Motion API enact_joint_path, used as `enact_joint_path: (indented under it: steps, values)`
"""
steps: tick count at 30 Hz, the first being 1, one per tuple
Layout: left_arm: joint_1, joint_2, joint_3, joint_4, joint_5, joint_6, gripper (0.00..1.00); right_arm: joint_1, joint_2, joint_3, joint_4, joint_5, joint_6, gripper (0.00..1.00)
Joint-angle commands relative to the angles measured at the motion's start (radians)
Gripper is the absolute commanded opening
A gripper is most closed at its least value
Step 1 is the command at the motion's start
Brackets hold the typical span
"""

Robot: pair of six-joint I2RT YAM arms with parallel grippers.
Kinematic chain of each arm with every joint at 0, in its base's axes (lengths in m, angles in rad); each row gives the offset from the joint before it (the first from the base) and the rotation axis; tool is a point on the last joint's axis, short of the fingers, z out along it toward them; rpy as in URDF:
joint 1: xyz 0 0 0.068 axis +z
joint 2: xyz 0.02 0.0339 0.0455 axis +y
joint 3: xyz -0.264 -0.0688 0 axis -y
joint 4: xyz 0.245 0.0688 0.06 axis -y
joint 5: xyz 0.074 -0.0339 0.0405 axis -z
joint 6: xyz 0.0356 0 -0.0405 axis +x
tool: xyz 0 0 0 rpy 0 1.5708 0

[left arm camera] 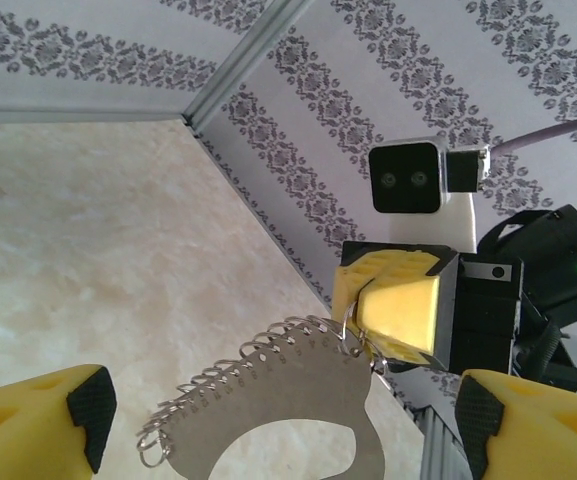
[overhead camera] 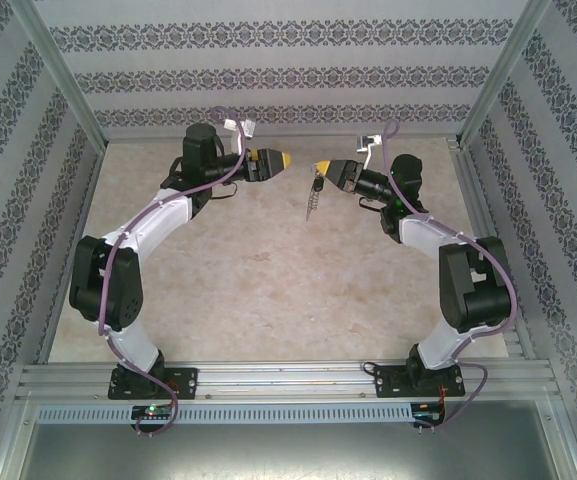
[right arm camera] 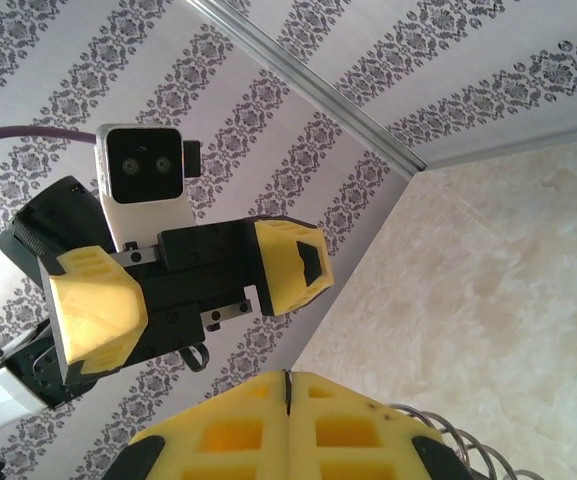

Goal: Put the keys on the keyring

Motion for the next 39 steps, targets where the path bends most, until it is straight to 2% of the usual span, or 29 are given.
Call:
enact_joint_path:
  steps: [1,6,10,18,20,23,28,39]
  values:
    - [-0.02,-0.007,0.008,0.057,0.061,-0.027,0.87,0.016,-0.08,0.032,-0.065,-0.033,-0.082,0.0]
    - [-0.044,-0.001,0.03,-0.001,0.074,-0.005,0.84,0.049,-0.163,0.045,-0.343,0.028,-0.283,0.0]
    - [-0.061,0.001,0.038,0.0,0.072,-0.003,0.82,0.066,-0.2,0.061,-0.475,0.076,-0.377,0.0]
    - [-0.09,-0.014,0.033,-0.014,0.047,0.036,0.81,0.066,-0.182,0.073,-0.437,0.036,-0.34,0.0]
    - [-0.091,-0.007,0.036,-0.015,0.053,0.037,0.78,0.066,-0.176,0.071,-0.425,0.029,-0.332,0.0]
    - [-0.09,0.006,0.038,0.004,0.078,0.023,0.67,0.065,-0.171,0.071,-0.404,0.015,-0.32,0.0]
    - [-0.09,0.027,0.035,0.058,0.119,-0.009,0.6,0.067,-0.168,0.071,-0.392,-0.003,-0.31,0.0]
    - [-0.099,0.048,0.01,0.152,0.149,-0.07,0.55,0.067,-0.155,0.073,-0.363,-0.01,-0.291,0.0]
